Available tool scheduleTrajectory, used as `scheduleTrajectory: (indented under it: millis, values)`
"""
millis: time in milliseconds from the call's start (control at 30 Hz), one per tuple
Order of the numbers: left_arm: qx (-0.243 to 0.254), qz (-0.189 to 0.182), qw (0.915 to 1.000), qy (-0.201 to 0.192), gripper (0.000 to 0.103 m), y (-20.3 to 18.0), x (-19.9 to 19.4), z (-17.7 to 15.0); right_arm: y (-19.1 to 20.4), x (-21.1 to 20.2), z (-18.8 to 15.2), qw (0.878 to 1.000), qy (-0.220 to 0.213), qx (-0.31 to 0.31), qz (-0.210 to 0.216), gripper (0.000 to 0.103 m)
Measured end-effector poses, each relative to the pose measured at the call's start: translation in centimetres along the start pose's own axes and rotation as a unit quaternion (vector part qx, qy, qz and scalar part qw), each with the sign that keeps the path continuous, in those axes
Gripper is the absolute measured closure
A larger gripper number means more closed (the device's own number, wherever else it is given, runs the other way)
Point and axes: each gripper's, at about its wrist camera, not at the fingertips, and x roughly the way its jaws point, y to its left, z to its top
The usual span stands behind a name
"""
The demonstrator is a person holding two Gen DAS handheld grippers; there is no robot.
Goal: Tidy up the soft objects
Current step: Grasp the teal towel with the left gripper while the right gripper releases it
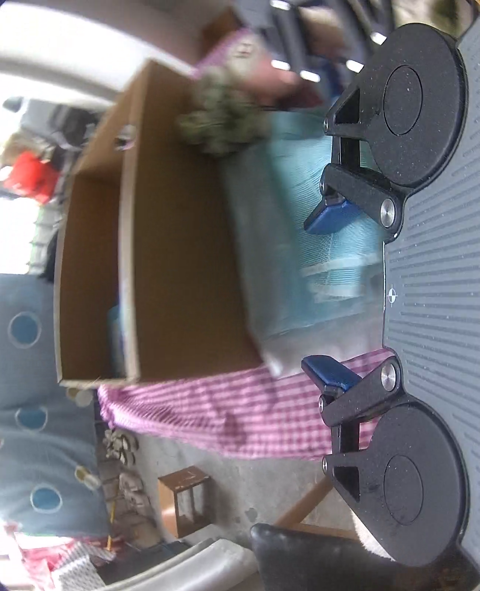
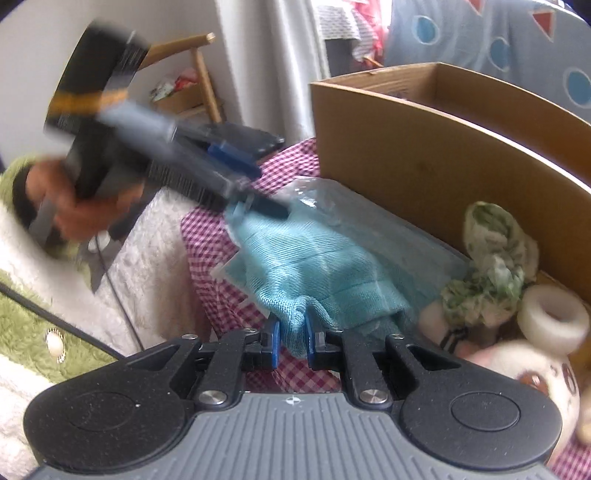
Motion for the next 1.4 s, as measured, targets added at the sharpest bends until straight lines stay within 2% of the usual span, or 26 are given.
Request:
scheduleTrajectory:
  millis: [167, 200, 233, 300, 400, 433, 633, 733, 1000, 1067, 1133, 1300, 1400]
  values:
    - [0.042, 0.004, 0.9989, 0.019, 0.031, -1.2, 0.2, -2.3, -2.0, -1.8, -0.3, 0.994, -0.014, 0.111, 0.019, 0.08]
    - [0.048, 0.004, 0.9987, 0.018, 0.031, -1.4, 0.1, -2.6, -2.6, -2.3, -0.6, 0.989, -0.019, 0.144, 0.028, 0.073]
    - [0.053, 0.004, 0.9985, 0.016, 0.031, -1.6, -0.1, -2.9, -3.2, -2.6, -0.9, 0.983, -0.024, 0.176, 0.037, 0.056]
    - [0.062, 0.005, 0.998, 0.015, 0.031, -1.8, -0.2, -3.2, -4.1, -3.5, -1.8, 0.968, -0.043, 0.244, 0.05, 0.033]
    - [0.075, 0.009, 0.9971, 0.013, 0.031, -2.4, -0.1, -3.3, -5.2, -4.6, -3.7, 0.935, -0.078, 0.337, 0.081, 0.033]
    - [0.078, 0.008, 0.9969, 0.013, 0.031, -2.4, 0.0, -3.4, -5.3, -4.6, -4.1, 0.927, -0.08, 0.356, 0.082, 0.033]
    - [0.086, 0.001, 0.9963, 0.011, 0.034, -2.4, 0.3, -3.9, -4.6, -2.3, -4.5, 0.918, -0.056, 0.391, 0.014, 0.033]
    - [0.086, -0.007, 0.9962, 0.005, 0.034, -2.3, 0.1, -4.0, -4.9, -1.6, -4.5, 0.912, -0.058, 0.407, 0.009, 0.034]
    - [0.114, -0.012, 0.9933, -0.013, 0.034, -2.7, -0.1, -4.0, -3.9, 0.4, -3.1, 0.924, -0.044, 0.381, -0.016, 0.046]
    - [0.117, -0.015, 0.993, -0.01, 0.034, -2.7, 0.2, -4.0, -3.8, 0.5, -3.0, 0.924, -0.042, 0.38, -0.024, 0.053]
    - [0.121, -0.018, 0.9924, -0.009, 0.033, -2.7, 0.3, -4.0, -3.8, 0.7, -2.9, 0.924, -0.036, 0.379, -0.036, 0.064]
    - [0.146, -0.023, 0.9889, -0.017, 0.031, -2.8, -0.5, -3.3, -4.1, 0.7, -2.9, 0.925, -0.032, 0.377, -0.037, 0.069]
    - [0.172, -0.053, 0.9834, -0.024, 0.03, -3.1, -1.1, -2.4, -4.6, 0.6, -3.1, 0.924, -0.032, 0.379, -0.029, 0.069]
